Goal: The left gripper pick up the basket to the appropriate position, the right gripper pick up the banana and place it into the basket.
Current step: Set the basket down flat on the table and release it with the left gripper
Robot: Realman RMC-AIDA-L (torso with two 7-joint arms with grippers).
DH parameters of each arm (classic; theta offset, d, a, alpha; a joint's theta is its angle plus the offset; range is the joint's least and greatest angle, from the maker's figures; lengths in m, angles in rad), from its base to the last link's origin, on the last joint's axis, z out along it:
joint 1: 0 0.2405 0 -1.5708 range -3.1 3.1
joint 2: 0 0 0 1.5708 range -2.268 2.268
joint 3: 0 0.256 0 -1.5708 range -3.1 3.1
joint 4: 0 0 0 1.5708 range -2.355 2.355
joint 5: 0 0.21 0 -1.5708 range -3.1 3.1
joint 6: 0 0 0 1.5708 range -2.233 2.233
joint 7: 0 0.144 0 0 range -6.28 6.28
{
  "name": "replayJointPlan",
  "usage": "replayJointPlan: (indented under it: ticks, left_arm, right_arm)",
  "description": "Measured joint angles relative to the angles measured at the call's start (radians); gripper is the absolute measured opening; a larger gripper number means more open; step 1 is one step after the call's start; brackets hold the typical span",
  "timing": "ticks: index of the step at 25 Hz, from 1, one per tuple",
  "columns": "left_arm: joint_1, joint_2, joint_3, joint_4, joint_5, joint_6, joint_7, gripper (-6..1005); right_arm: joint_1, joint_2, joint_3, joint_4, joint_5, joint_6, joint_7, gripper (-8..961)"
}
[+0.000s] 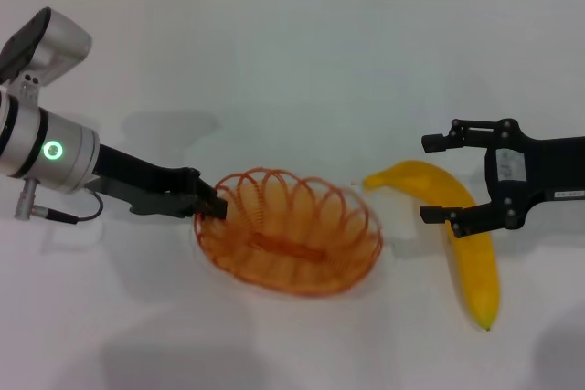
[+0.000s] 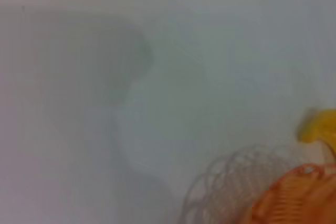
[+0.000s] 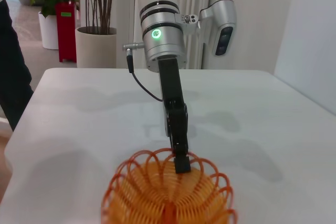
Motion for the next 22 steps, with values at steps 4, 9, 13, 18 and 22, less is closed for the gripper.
replayJointPlan:
  ticks: [4,9,13,18,22]
  left_arm:
    - [0.0,0.0,0.0,0.0,0.0,0.004,0.001,191]
    - [0.0,0.001,0.0,-0.001,0.0,0.009,0.005,235]
    - [0.0,0.001,0.0,-0.001,0.0,0.021,0.011,270]
    - [0.001,0.001,0.0,-0.001,0.0,0.036,0.02,313]
    - [0.0,0.001,-0.002,-0.001,-0.004,0.059,0.044,374]
  right_arm:
    - [0.0,0.0,0.0,0.0,0.0,0.0,0.0,852]
    - [-0.001,0.0,0.0,0.0,0.0,0.0,0.0,851]
    - [-0.003,0.0,0.0,0.0,0.0,0.0,0.0,850]
    - [-0.003,0.0,0.0,0.0,0.0,0.0,0.0,849]
    - [-0.004,0.0,0.0,0.0,0.0,0.0,0.0,848]
